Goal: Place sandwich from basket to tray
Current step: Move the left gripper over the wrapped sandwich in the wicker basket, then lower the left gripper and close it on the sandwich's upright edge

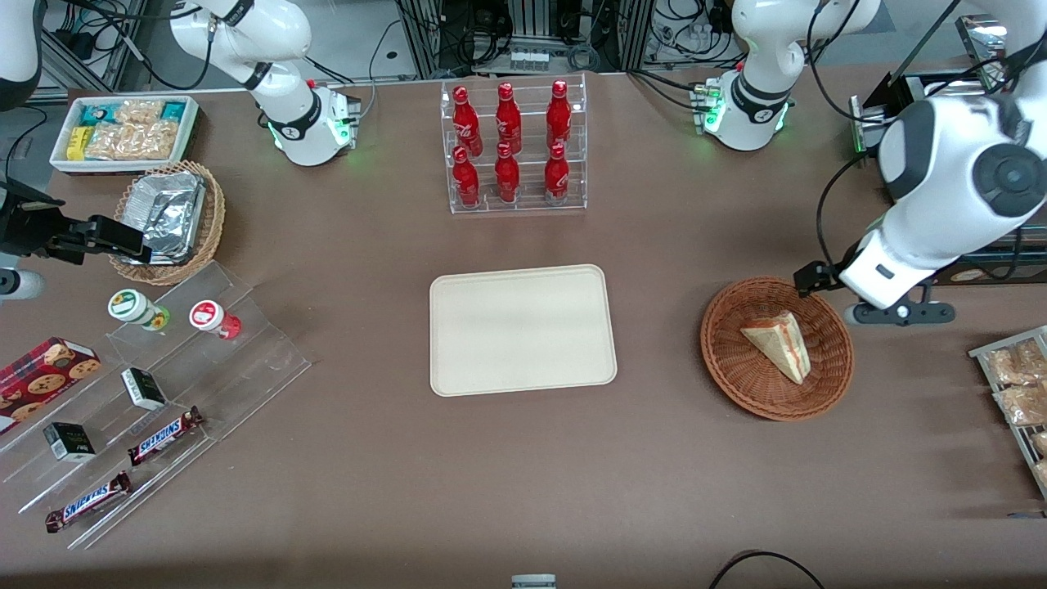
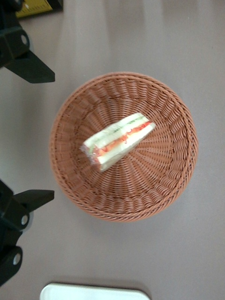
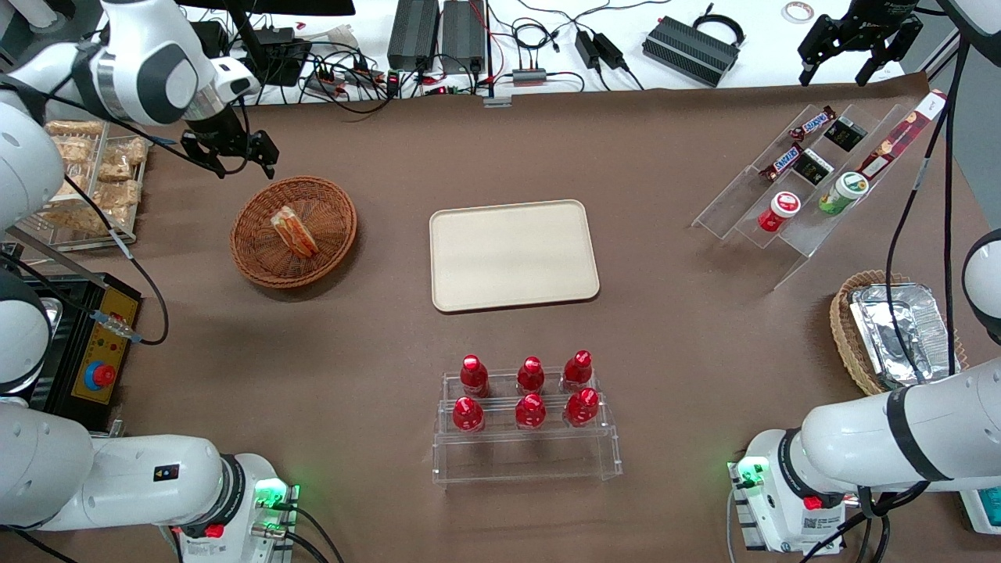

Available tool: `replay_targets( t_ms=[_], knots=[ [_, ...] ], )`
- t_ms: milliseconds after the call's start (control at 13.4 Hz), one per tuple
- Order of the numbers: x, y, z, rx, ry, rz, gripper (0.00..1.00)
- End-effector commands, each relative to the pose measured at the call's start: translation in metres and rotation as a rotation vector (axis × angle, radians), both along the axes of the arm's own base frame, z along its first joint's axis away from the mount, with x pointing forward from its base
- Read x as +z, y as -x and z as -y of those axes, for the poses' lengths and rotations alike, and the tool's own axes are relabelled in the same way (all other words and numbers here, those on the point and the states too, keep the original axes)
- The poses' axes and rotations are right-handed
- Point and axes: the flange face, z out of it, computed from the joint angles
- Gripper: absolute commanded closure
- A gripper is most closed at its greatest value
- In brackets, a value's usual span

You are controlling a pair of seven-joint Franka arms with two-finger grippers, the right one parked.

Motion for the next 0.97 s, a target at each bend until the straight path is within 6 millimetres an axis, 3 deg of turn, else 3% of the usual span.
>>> replay_targets(
  t_ms=[0,521,893],
  knots=[
    [-0.025,0.001,0.0,0.039,0.012,0.025,0.0],
    [-0.077,-0.01,0.007,0.586,0.007,0.046,0.0],
    [-0.105,-0.01,0.007,0.595,0.006,0.027,0.0]
  ],
)
